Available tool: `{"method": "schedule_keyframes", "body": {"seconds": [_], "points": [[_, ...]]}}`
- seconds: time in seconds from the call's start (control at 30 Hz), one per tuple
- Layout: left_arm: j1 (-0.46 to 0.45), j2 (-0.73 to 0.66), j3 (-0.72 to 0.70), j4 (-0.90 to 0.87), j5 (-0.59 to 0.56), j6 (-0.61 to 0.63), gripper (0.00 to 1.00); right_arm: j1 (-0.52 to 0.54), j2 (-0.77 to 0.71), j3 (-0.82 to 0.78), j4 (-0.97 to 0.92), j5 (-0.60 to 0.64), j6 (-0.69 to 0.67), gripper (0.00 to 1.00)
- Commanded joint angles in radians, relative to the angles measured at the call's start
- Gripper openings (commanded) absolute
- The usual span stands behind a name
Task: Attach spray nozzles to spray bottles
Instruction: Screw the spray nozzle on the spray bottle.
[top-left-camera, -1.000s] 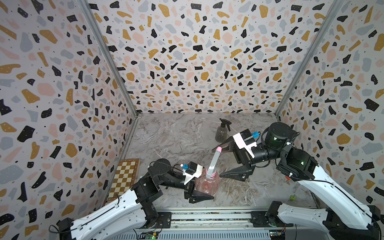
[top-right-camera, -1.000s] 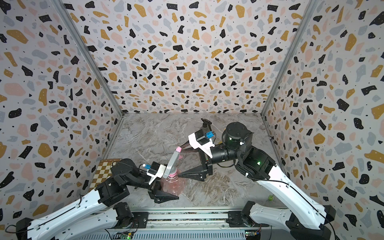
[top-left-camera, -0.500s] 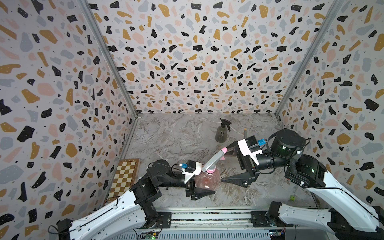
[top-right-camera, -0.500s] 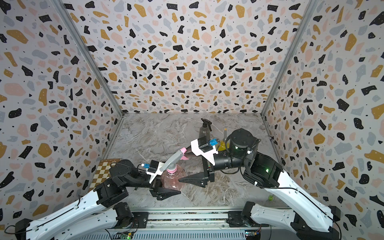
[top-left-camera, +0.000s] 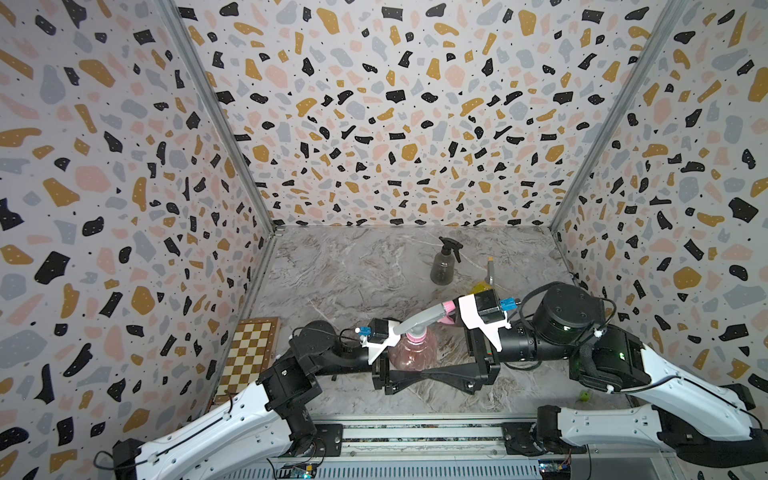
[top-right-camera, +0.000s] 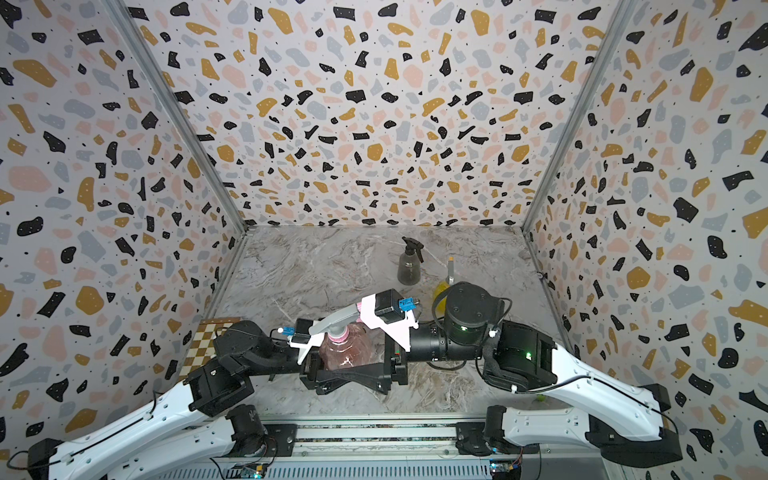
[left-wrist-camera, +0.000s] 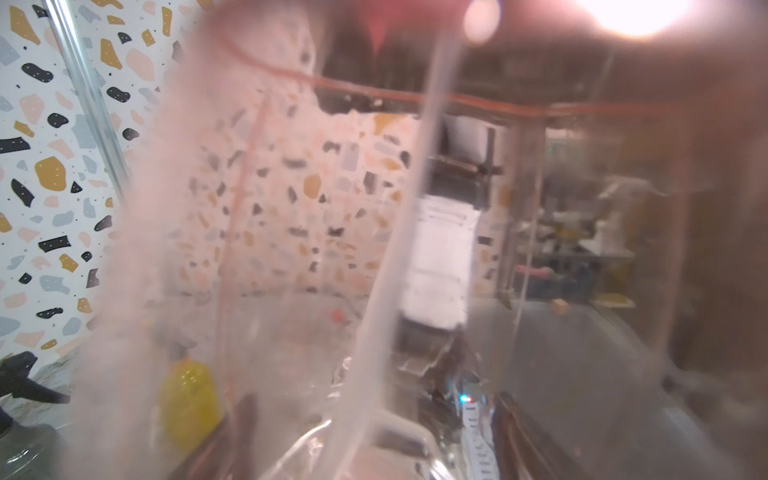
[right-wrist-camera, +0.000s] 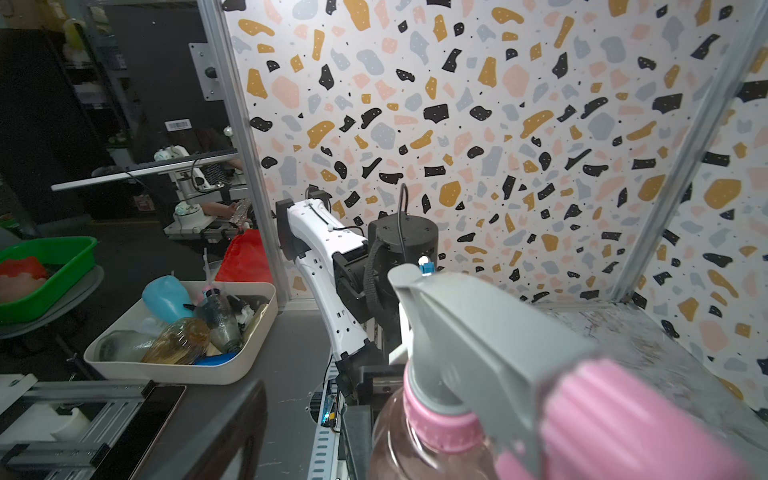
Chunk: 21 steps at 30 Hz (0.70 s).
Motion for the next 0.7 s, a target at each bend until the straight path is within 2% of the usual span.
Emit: {"method": "schedule_keyframes", "body": {"seconds": [0.0,0.23,0.47,0.67], "points": [[0.024,0.012,0.036,-0.007,-0.129,-0.063,0.0,0.032,-0.003,0.018,-0.079,0.028,0.039,0.84],[0.024,0.024,0.048,-0.015,-0.057,-0.056,0.0,0.021,0.062,0.074,-0.123,0.032,0.01,0.69],[0.023,0.011,0.05,-0.036,-0.092,-0.052,0.0,-0.01,0.079,0.086,-0.119,0.005,0.022,0.56],[0.024,0.019,0.054,-0.041,-0.121,-0.048,0.0,-0.021,0.091,0.096,-0.109,0.016,0.041,0.5]]}}
